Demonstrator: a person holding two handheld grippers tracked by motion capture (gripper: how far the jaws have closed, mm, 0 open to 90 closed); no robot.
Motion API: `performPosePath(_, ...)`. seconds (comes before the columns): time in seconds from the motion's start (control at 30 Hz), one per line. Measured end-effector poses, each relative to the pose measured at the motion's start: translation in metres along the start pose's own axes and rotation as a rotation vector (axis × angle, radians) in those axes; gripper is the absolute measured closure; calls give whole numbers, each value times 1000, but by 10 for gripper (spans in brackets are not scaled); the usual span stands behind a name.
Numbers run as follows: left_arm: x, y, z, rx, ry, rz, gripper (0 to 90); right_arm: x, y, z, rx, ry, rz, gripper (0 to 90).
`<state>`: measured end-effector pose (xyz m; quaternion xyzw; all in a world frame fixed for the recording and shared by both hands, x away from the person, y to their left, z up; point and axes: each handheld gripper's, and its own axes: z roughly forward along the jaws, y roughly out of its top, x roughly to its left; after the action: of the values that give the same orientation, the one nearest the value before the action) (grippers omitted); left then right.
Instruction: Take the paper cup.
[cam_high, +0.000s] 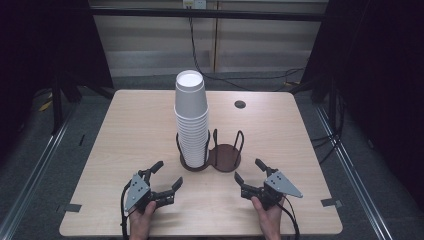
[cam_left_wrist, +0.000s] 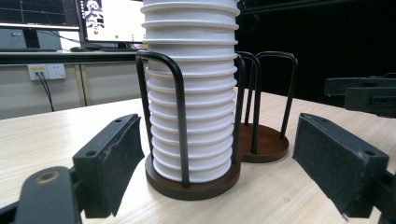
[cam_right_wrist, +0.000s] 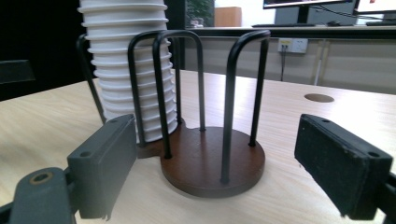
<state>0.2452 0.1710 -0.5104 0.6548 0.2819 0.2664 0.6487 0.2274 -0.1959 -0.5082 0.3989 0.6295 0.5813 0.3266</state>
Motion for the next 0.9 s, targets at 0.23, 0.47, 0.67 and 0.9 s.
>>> performPosePath(0.23,1,0,-1,5,-5,17,156,3,3,2,58,9,-13,134)
performPosePath(0.47,0,0,0,1,-11,4,156,7,12,4,115,-25,-64,180)
performPosePath(0.67,0,0,0,1,-11,4,156,12,23,9,98,35,-52,204)
performPosePath(0.9,0,0,0,-1,-12,2,156,15,38,13,108,79,-44,185)
